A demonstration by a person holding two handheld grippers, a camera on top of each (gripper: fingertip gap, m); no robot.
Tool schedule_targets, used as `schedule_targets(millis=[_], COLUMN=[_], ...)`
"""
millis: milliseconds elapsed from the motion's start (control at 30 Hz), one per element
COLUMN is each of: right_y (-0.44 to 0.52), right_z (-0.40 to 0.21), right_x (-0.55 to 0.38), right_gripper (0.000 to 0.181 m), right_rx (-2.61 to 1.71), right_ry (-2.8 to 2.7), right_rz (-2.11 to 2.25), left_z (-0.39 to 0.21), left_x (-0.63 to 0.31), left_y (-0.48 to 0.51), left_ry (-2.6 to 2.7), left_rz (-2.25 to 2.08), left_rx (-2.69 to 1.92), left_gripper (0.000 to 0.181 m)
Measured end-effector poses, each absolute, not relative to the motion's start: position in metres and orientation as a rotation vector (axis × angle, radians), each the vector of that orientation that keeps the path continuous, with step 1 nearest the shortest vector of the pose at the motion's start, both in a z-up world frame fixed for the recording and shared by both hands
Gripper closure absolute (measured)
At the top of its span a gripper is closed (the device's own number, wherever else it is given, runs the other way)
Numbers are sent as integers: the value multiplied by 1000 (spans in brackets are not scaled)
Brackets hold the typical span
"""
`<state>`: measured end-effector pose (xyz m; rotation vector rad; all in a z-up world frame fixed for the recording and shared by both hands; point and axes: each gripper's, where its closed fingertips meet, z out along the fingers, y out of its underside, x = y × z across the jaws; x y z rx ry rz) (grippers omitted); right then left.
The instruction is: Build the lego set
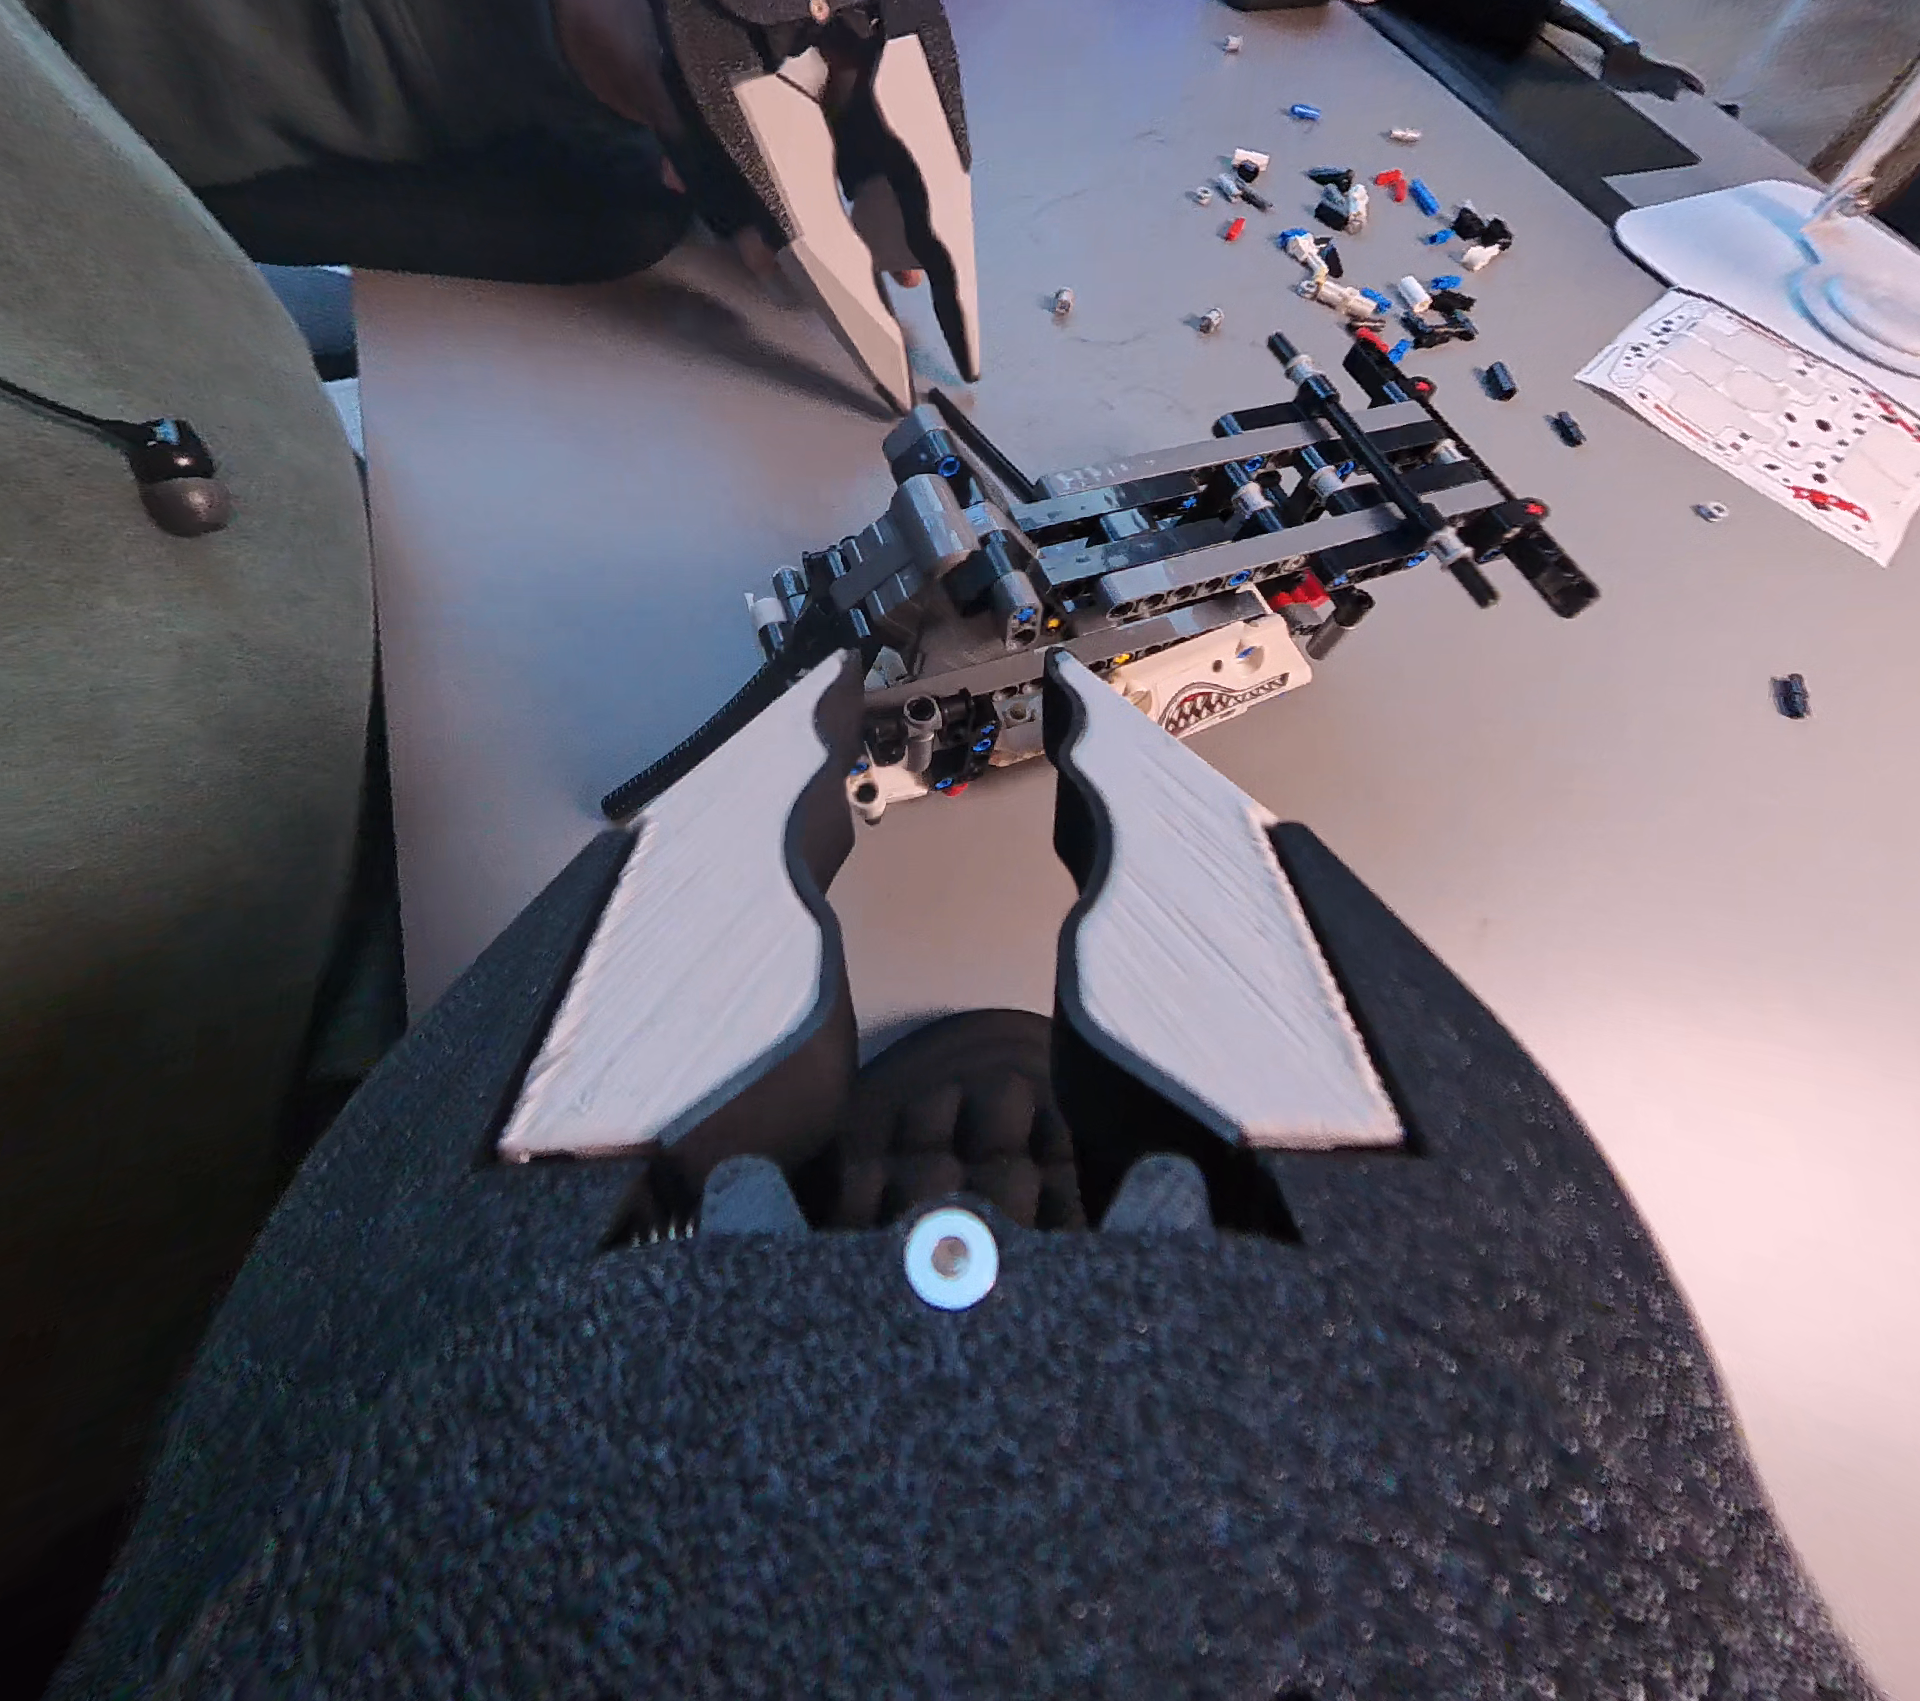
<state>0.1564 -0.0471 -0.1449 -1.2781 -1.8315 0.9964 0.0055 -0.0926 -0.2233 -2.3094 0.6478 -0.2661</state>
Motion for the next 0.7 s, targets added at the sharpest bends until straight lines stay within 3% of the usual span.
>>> schedule_targets(millis=[400,700], right_y=[-43,0], right_z=[-139,-140], right_x=[132,116], right_gripper=[161,160], right_rx=[-1254,-1268], right_ry=[-1826,-1811], right_rz=[1014,959], left_z=[-226,-226], left_x=[10,9], left_y=[-92,-91], left_ry=[682,695], left_rz=[-277,-260], left_rx=[-2322,-2300], left_gripper=[177,178])
